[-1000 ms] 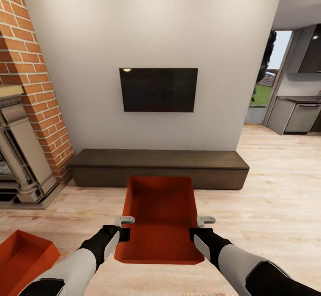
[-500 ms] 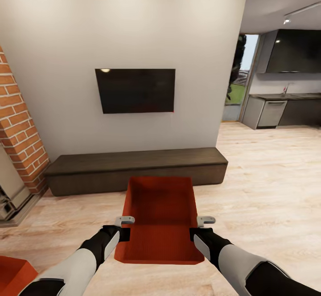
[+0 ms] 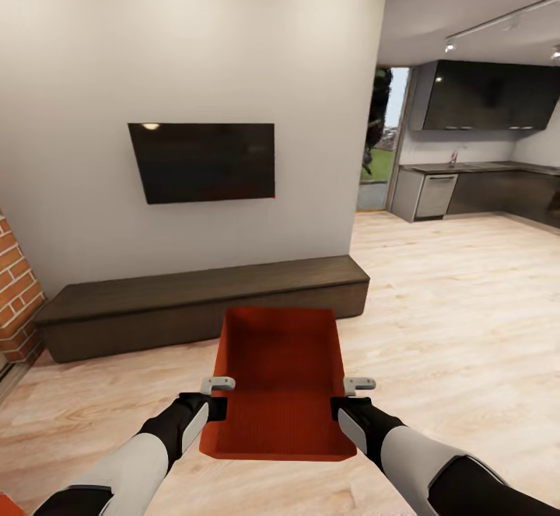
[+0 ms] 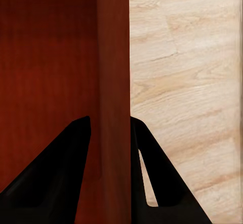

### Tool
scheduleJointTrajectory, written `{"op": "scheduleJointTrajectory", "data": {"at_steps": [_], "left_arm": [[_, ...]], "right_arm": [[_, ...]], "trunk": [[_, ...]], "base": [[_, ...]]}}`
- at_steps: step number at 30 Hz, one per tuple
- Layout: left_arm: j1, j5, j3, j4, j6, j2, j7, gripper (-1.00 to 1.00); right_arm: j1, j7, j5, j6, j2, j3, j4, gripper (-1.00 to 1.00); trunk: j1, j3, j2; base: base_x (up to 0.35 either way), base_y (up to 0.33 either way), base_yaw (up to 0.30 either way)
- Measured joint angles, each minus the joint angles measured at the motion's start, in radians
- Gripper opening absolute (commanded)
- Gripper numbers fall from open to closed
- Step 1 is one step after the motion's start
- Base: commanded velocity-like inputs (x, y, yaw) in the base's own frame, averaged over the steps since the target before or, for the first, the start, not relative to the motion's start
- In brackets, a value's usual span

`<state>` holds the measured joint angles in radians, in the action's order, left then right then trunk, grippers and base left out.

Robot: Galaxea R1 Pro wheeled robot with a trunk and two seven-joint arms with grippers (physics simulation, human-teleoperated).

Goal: Move the two storage containers from the living room to the garage. In the garage, place one container on the floor and stack the other container on top of it (either order is fine).

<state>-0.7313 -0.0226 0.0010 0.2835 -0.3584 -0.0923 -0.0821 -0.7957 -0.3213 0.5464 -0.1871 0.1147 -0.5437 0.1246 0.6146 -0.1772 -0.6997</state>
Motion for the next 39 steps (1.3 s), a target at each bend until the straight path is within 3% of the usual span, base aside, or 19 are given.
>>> {"op": "scheduleJointTrajectory", "data": {"at_steps": [39], "left_arm": [[0.0, -0.001, 0.0, 0.0, 0.0, 0.0, 0.0, -1.0]], "right_arm": [[0.0, 0.0, 0.001, 0.0, 0.0, -0.001, 0.0, -1.0]], "trunk": [[0.0, 0.039, 0.0]], "base": [[0.0, 0.0, -0.2]]}}
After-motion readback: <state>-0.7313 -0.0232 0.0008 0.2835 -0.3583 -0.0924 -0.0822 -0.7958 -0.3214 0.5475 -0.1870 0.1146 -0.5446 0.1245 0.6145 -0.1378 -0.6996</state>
